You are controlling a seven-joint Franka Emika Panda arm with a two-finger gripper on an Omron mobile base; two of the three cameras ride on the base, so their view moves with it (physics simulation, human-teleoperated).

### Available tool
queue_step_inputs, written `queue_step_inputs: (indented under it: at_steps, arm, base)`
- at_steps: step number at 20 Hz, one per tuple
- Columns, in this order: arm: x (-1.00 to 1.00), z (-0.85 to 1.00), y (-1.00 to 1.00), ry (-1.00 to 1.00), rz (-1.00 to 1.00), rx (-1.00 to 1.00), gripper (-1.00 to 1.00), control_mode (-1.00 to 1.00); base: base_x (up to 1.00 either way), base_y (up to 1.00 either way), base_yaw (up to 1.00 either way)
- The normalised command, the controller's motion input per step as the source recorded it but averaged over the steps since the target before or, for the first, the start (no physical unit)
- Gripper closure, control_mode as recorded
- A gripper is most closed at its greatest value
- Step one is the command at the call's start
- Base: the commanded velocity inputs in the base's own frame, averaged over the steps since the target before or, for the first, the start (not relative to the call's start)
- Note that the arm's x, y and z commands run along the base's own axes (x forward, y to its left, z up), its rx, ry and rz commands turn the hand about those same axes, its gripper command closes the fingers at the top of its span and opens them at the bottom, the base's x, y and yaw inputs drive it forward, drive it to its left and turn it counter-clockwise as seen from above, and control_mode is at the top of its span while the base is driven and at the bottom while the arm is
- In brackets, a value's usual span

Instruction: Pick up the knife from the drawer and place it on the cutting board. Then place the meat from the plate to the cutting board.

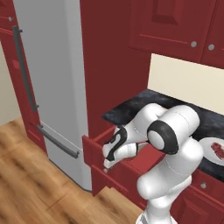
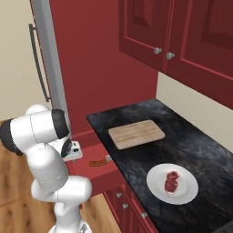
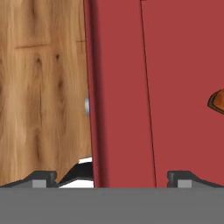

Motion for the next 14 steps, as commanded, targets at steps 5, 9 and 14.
queue_step_inputs:
  at_steps: [5,9,14]
  arm:
    - [-0.25,-0.22,0.79,0.09,0.0,0.0,-1.0,-1.0]
    - [-0.26,-0.17,0.74,0.04,0.0,0.0,-1.0,-1.0]
    - [-0.31,0.07,0.25,-0.06,0.0,-0.02,-1.0,-1.0]
  base:
    - [0.0,0.0,0.0]
    - [0.0,0.0,0.0]
    - [0.0,0.0,0.0]
